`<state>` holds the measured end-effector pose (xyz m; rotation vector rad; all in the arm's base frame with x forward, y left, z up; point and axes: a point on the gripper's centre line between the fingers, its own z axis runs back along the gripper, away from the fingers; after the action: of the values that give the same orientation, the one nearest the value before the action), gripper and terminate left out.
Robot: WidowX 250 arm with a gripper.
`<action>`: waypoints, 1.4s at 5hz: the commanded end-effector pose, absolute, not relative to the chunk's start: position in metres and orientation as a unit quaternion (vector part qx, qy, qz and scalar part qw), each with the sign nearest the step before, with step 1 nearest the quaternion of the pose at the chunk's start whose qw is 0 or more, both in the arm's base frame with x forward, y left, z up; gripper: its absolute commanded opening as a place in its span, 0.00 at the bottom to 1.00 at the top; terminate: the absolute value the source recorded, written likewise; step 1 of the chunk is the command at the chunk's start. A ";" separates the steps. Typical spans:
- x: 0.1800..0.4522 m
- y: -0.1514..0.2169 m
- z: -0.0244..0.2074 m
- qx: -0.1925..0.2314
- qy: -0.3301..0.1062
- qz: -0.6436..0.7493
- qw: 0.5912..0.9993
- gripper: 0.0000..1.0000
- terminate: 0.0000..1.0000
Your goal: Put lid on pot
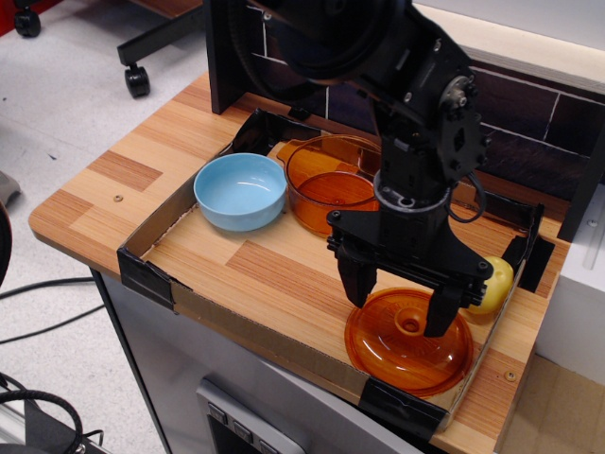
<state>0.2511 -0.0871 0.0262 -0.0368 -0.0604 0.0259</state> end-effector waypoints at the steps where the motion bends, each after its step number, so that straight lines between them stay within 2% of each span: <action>1: 0.253 -0.099 0.027 -0.019 -0.037 0.010 0.999 1.00 0.00; 2: 0.251 -0.100 0.022 -0.012 -0.034 0.014 0.999 1.00 0.00; 3: 0.250 -0.098 0.022 -0.016 -0.036 0.025 0.999 0.00 0.00; 6: 0.246 -0.089 0.046 -0.013 -0.034 0.026 0.999 0.00 0.00; 7: 0.246 -0.083 0.073 -0.016 -0.032 0.045 0.998 0.00 0.00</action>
<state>0.2394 -0.0803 0.0603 -0.0101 -0.0126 0.0894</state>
